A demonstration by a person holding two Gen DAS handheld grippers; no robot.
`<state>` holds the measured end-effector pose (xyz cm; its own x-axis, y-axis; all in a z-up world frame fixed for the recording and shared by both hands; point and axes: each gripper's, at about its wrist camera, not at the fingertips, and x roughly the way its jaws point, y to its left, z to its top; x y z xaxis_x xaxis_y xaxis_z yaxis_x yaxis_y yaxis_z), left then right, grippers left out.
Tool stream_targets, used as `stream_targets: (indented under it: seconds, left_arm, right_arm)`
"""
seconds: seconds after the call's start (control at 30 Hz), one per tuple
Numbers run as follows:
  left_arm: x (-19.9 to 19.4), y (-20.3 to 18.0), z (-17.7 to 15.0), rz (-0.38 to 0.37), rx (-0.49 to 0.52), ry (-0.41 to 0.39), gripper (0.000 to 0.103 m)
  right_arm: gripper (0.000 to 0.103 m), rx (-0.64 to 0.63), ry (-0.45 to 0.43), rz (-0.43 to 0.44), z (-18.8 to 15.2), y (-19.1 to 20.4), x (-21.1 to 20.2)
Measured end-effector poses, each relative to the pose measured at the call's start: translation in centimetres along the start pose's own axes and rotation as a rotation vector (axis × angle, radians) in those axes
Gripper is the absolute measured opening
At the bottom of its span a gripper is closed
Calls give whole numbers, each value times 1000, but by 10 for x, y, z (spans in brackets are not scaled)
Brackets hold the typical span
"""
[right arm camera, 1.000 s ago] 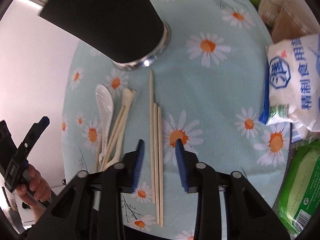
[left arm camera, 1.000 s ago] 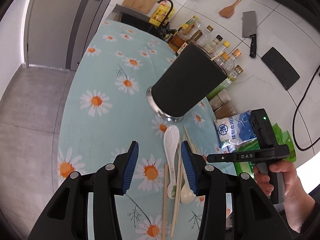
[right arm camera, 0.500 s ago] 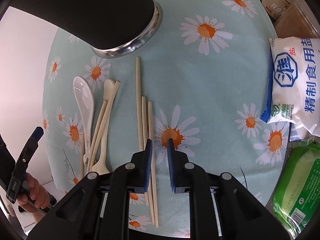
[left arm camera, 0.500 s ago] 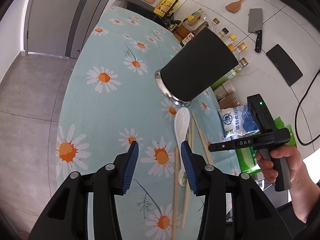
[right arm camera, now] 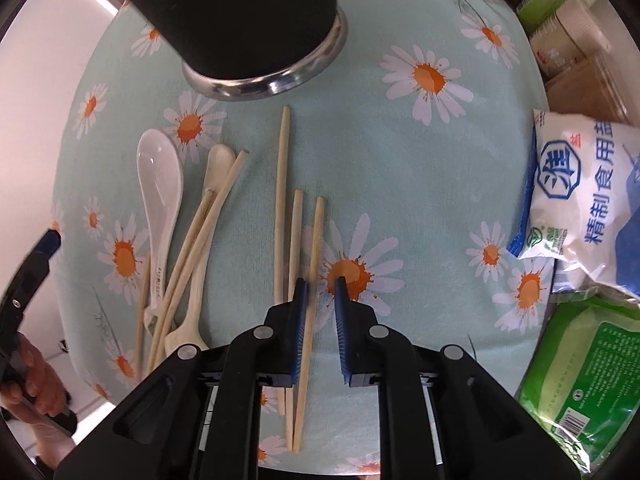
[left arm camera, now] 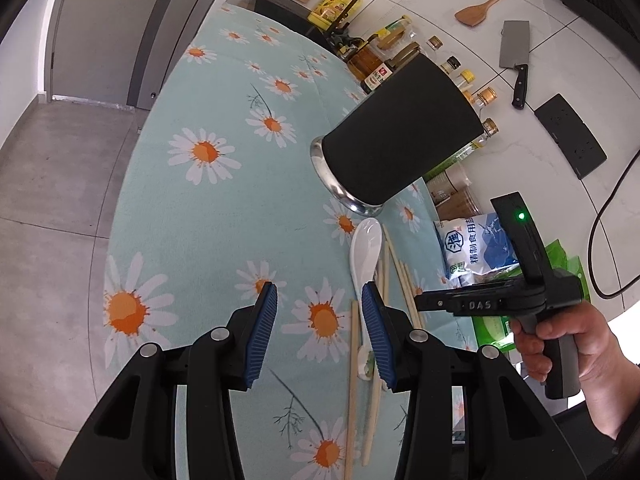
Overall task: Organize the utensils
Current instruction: 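Grasp a wooden chopstick with the right gripper beside the holder, then grasp the white spoon with the left gripper while the right gripper lifts the chopstick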
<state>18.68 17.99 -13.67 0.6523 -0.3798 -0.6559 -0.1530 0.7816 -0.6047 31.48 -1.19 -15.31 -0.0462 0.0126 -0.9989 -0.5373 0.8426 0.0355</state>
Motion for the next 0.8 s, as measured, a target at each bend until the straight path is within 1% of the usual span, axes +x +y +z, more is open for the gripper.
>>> stream_targets:
  seconds: [0.03,0.1,0.13,0.17,0.33,0.47,0.53,0.63,0.73,0.8]
  left_arm:
    - [3,-2,0,0,3,3,42]
    - [7,-5,1,1,7,7,42]
    - [8,-8,1,3,11,6,42]
    - [8,-10,1,5,13,6,42]
    - [13,-17,0,25,17,16,42]
    - [23,-24,4,61,21,35,42]
    - [29,-28,8,76,21,51,42]
    - [36,-35,13,97,37,74,42]
    - [43,-42,21,126,60,96,42]
    - [51,-48,27,153,82,120,42]
  right_arm:
    - [16,6,-2,-13,0,3,0]
    - [14,24,-2,-11,1,4,-1]
    - [7,28,-2,-21,1,3,-1]
    - [6,35,-6,-16,0,1,-1]
    - [6,45,-14,39,-1,-8,0]
    - [6,51,-13,121,-2,-19,-1]
    - [6,62,-26,193,-3,-30,-5]
    - [6,49,-80,219,-11,-39,-16]
    - [6,53,-110,303,-18,-50,-25]
    - [6,48,-152,361,-24,-56,-32]
